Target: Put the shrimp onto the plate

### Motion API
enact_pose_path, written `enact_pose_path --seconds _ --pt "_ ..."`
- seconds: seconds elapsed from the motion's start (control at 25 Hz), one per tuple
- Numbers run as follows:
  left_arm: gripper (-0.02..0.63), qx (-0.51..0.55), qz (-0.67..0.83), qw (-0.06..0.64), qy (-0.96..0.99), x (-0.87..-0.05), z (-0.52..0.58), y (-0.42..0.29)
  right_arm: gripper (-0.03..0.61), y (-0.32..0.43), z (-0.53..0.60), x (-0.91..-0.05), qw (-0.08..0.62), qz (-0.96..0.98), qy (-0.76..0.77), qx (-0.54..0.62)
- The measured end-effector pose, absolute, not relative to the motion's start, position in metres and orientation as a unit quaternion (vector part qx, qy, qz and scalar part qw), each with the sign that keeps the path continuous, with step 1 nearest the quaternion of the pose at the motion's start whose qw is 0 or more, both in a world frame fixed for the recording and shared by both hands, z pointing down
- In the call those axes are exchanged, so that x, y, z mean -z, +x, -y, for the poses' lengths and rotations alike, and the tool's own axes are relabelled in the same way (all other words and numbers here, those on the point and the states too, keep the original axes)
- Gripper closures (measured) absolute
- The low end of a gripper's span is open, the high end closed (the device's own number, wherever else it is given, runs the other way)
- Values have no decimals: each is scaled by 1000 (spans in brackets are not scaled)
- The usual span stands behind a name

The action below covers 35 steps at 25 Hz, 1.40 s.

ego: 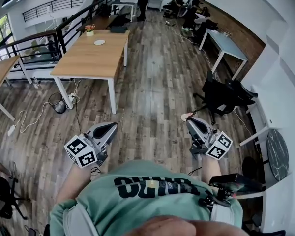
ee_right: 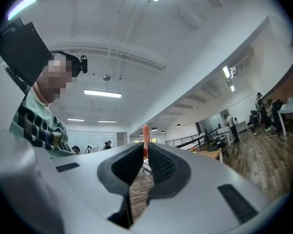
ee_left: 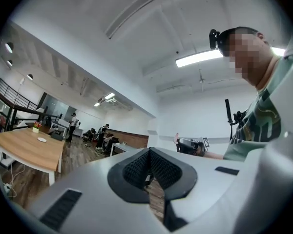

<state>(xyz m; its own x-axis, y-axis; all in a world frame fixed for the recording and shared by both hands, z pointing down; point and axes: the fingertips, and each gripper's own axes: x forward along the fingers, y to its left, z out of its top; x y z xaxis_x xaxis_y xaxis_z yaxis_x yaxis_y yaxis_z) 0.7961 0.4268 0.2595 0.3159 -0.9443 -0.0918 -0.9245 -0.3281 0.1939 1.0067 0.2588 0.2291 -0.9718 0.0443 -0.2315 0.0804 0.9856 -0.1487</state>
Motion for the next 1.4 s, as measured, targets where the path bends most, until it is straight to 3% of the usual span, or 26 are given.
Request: enact_pose_path --seconds 0.32,0.68,1.4 --pt "609 74 593 66 799 -263 -367 836 543 1031 -187 -248 126 -985 60 105" --pt "609 81 590 80 800 -280 -335 791 543 984 -159 -270 113 -985 62 118" --pt "609 130 557 62 818 -267 -338 509 545 715 -173 -216 100 -991 35 79"
